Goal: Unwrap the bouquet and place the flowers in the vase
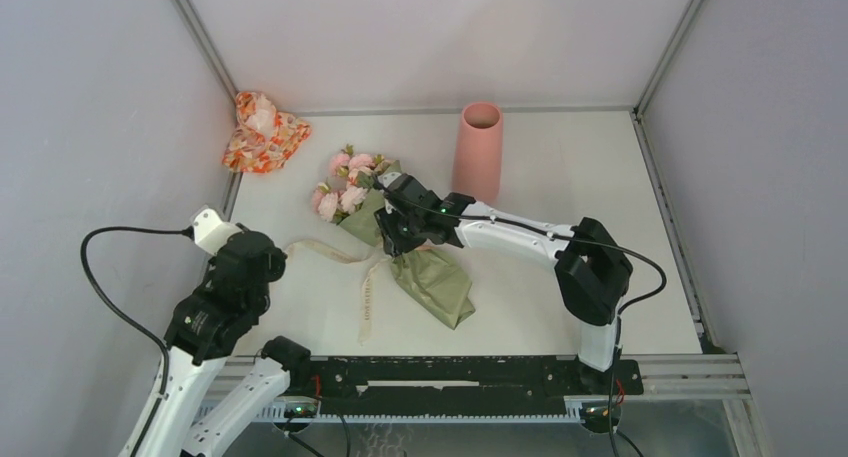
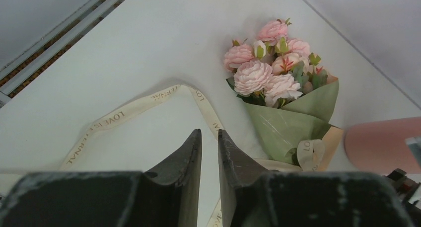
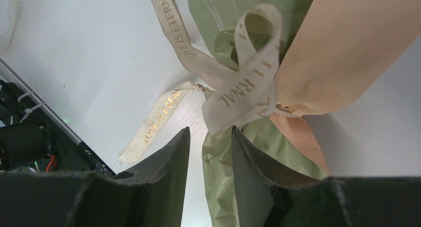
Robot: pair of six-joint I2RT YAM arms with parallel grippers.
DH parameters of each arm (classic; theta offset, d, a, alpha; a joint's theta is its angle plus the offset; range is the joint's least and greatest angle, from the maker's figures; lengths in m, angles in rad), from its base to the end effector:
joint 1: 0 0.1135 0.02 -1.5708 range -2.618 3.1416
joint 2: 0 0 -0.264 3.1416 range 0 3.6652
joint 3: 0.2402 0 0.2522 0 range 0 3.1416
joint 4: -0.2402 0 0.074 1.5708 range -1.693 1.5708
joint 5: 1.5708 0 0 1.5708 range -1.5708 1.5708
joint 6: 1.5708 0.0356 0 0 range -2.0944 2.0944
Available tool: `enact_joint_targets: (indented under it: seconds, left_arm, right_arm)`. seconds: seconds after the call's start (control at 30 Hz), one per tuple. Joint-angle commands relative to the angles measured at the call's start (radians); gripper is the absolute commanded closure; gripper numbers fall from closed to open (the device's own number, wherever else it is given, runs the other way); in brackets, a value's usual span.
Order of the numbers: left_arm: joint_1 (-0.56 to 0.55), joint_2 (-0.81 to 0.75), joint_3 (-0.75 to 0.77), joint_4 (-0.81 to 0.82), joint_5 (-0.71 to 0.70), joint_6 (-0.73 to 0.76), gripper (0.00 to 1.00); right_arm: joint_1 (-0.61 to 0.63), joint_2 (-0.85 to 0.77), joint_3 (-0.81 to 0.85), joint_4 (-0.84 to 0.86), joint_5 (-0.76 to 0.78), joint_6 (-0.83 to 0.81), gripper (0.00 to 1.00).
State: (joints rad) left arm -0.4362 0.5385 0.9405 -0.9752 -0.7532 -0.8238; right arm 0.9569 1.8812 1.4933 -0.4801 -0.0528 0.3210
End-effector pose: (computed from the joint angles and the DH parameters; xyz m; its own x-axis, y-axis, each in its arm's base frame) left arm 0.0822 -0.0114 0.3457 -0.1780 -0.5076 -0.8430 -0.5051 0.7823 -0.3644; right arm 0.2409 0.3451 0.2442 -0.6809 -0.4191 -0.6006 -0.6545 0.7162 0.2421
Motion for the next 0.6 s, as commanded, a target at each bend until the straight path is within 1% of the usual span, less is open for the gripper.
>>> enact_joint_targets:
  seconds: [0.0, 0.33, 0.57]
  left_arm:
    - [0.005, 0.019, -0.011, 0.054, 0.016, -0.008, 0.77]
    - [0.005, -0.007, -0.02, 0.026, 0.0, -0.009, 0.77]
    - [0.005, -0.012, -0.034, 0.025, -0.001, -0.015, 0.77]
  right_arm:
    - [-0.007, -0.045, -0.006, 0.048, 0.006, 0.013, 0.55]
    - [-0.008, 0.028, 0.012, 0.061, -0.028, 0.018, 0.56]
    - [0.007, 0.079, 0.066, 0.056, -0.057, 0.014, 0.56]
